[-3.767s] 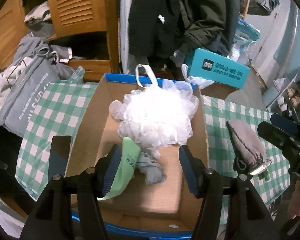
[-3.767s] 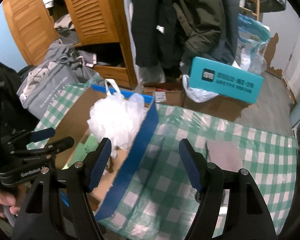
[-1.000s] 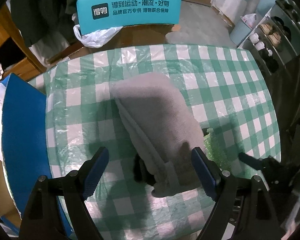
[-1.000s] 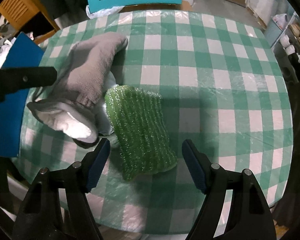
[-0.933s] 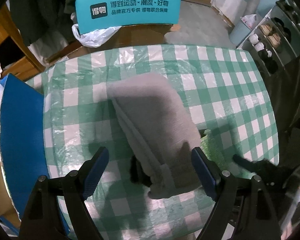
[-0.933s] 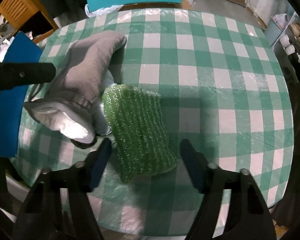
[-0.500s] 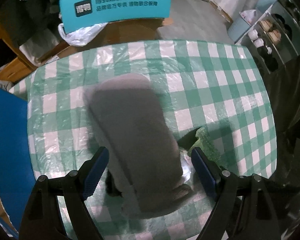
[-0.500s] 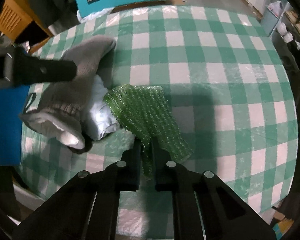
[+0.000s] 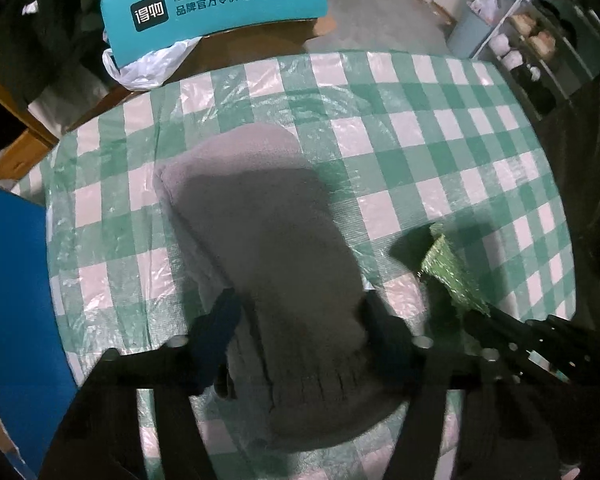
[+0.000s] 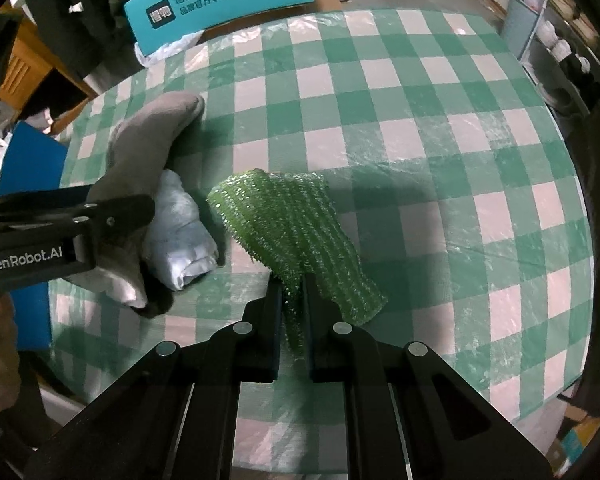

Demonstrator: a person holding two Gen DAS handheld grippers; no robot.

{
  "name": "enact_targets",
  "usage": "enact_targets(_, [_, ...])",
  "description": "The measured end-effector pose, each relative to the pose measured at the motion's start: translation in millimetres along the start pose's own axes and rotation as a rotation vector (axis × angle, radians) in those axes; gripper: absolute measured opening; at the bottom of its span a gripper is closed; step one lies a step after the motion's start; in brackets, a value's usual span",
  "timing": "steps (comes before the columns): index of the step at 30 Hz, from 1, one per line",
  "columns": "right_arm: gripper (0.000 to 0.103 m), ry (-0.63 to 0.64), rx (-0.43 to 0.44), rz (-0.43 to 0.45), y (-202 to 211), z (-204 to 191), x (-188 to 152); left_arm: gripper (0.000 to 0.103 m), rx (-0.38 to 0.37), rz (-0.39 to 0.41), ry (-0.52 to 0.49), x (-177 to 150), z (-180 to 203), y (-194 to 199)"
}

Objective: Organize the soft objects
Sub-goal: 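Grasp the grey mitt with the left tool while the right tool grasps the green scrubber pad, then lift the grey mitt and green scrubber and carry them toward the box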

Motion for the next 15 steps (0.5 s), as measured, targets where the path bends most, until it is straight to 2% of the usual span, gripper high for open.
enact_targets(1, [0.008,0.001,0.002,0.005,1.5,0.7,2.9,0.038,-0.029,-0.008,0.008,-1.0,-1.6,0.3])
enact_targets(3, [0.008,0.004,0.005,0.012,2.7,-2.3,4.7,0.033,-0.038,-0.004,0.011,-2.5,-3.9,1.8])
enact_targets(4, [0.008,0.005,0.008,0.014,3.2,-3.7,5.4,0.025,-0.036,0.006,0.006,-3.7,-4.4,3.3])
enact_targets(5, [0.008,0.005,0.010,0.019,4.9,-4.6,5.6,0.020,-0.030,0.014,0.002,-4.6,-5.5,4.9])
enact_targets(8, [0.008,0.005,0.017,0.037,10.2,-7.9,7.0,0.016,-0.035,0.041,0.000,-5.4,-10.1,12.8])
enact_targets(15, [0.008,0.022,0.036,0.086,28.0,-21.5,12.5,0.015,-0.036,0.088,-0.022,-7.9,-17.9,30.1])
Point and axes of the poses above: each gripper's, at about its wrist camera, not at the fingertips, and y roughly against the way its jaws point, z to its right, x to its top, the point moved 2 cm from there along -y, roughly the way its jaws point, and after that the axes turned 3 degrees about z, right-handed, at the moved point
